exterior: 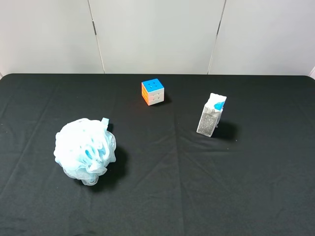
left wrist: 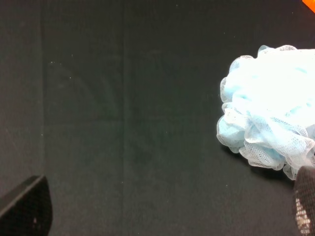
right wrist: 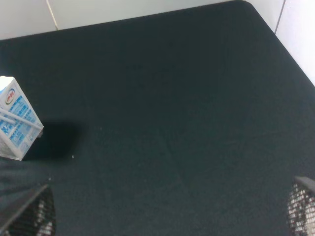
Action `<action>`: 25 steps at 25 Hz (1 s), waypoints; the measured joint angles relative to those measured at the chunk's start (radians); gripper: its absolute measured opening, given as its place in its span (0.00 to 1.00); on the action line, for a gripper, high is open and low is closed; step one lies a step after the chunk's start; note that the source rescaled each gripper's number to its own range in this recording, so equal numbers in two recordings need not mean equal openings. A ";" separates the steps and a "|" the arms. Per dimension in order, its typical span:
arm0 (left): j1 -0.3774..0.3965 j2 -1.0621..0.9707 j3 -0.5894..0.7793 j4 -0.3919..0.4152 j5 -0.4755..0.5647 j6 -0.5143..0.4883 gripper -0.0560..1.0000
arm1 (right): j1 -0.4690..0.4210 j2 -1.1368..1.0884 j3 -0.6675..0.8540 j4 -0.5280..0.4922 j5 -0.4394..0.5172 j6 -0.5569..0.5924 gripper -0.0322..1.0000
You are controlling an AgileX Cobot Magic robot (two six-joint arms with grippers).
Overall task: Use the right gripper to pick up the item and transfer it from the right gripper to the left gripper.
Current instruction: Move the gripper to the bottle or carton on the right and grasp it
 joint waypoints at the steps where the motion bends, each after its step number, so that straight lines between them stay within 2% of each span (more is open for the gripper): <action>1: 0.000 0.000 0.000 0.000 0.000 0.000 0.95 | 0.000 0.000 0.000 0.000 0.000 0.000 1.00; 18: -0.002 0.000 0.000 0.001 0.000 0.000 0.95 | 0.000 0.000 0.000 0.000 0.000 0.000 1.00; 25: -0.052 0.000 0.000 0.001 0.000 0.000 0.95 | 0.000 0.000 0.000 0.000 0.000 0.000 1.00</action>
